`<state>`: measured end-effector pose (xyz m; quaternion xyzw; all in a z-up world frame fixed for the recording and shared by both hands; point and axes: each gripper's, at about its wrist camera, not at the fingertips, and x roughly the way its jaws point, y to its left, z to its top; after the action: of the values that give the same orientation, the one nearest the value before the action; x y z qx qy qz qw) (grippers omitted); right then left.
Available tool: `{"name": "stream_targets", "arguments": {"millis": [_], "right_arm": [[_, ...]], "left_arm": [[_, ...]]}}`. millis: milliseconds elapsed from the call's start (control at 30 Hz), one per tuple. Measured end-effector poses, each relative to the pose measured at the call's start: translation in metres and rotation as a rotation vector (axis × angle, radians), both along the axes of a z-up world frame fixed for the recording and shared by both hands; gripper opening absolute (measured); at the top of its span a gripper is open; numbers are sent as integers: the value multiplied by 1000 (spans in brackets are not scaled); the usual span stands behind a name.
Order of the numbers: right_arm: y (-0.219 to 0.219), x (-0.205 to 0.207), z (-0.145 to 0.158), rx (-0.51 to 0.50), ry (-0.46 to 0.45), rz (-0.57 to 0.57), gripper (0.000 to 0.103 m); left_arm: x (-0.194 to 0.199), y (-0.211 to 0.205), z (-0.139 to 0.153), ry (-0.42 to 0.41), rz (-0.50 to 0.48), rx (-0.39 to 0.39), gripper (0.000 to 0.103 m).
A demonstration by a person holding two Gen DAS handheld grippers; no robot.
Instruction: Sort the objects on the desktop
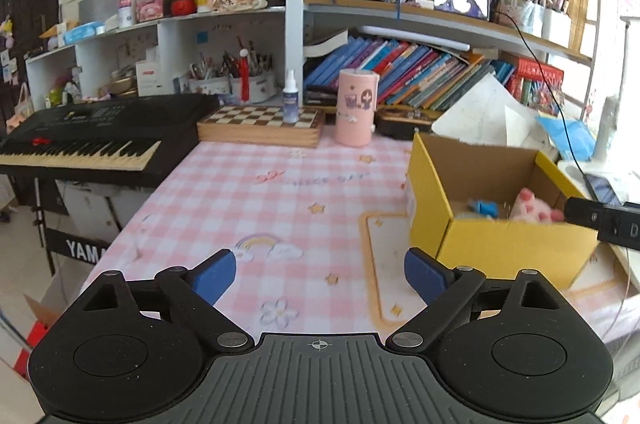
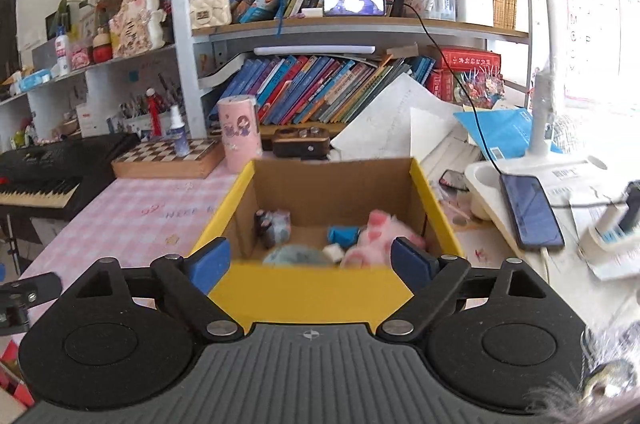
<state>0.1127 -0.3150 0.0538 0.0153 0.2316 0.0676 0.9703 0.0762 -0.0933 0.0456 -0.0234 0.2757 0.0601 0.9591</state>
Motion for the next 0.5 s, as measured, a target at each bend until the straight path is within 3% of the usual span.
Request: {"name": "stream_targets", "arguments": {"millis": [200,500], "right_arm": [[21,-49,-14,-16,33,-13,101],[43,-88,-34,-27,131,-50,103]], "left_arm": [[-34,-2,-9,24,-29,48,99],[-58,6,-23,101,-50,49,99]]}}
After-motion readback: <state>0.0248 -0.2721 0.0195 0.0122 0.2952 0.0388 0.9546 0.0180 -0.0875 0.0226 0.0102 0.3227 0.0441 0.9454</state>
